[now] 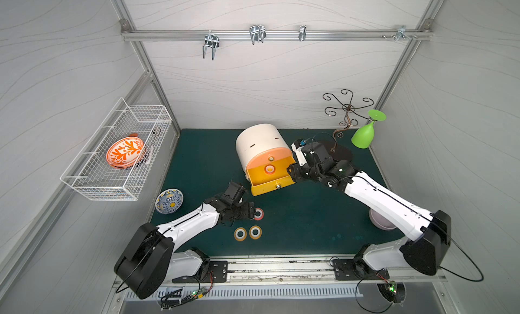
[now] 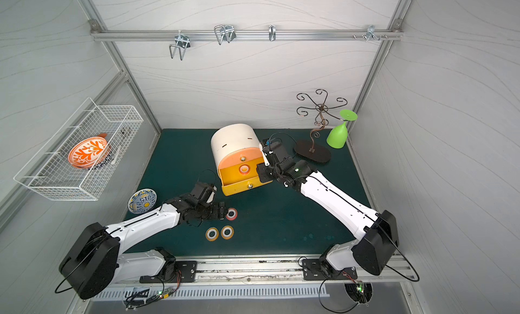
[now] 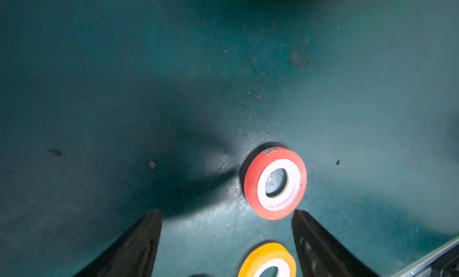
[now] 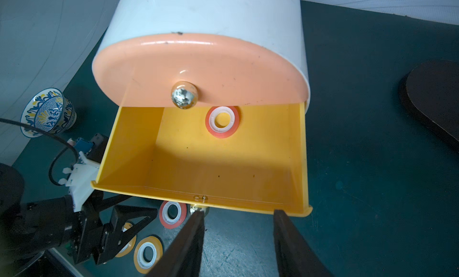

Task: Place the transparent tape into the drawer according to color
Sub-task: Pick up the tape from the center of the board.

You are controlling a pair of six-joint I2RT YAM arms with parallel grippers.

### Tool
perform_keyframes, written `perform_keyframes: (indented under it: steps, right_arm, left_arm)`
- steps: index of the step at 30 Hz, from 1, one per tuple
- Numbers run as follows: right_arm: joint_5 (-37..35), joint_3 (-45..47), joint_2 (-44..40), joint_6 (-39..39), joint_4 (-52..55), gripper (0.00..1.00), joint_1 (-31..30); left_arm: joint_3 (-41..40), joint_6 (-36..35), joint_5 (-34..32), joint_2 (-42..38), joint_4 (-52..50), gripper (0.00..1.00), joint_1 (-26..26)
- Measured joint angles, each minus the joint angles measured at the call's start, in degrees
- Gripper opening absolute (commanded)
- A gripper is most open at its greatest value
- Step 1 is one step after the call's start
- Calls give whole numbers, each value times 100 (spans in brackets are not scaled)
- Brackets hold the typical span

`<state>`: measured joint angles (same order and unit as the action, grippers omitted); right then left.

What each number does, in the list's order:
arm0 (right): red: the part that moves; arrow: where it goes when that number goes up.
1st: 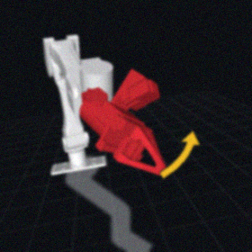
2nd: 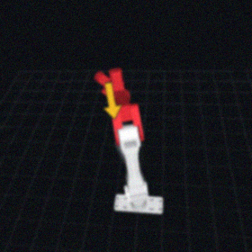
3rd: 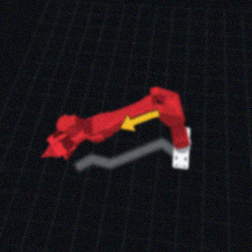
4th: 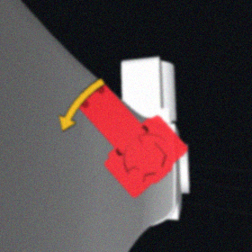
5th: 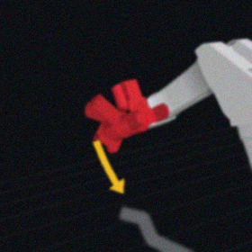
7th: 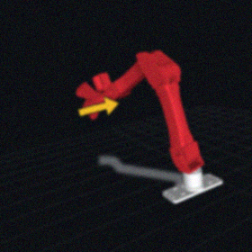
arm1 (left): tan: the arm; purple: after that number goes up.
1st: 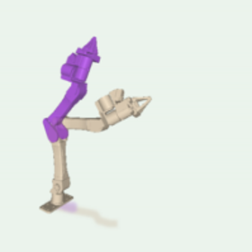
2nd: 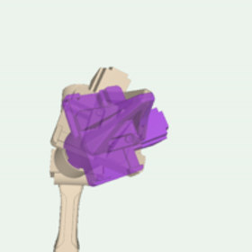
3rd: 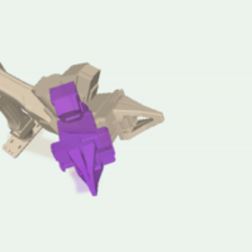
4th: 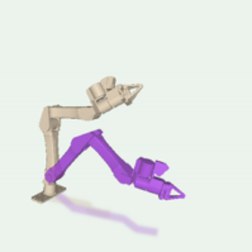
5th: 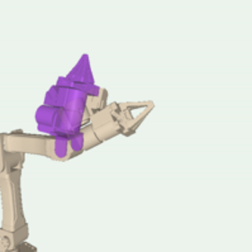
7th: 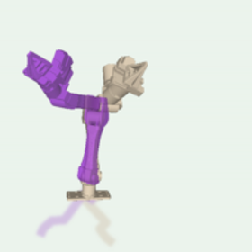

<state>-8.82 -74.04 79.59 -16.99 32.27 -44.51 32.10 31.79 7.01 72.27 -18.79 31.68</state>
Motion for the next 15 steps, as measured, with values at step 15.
perform_keyframes:
  steps: [15]
  right_arm:
    - [-57,116,-76,0,-31,51,2]
  left_arm:
    - [219,20,-404,516,103,86,358]
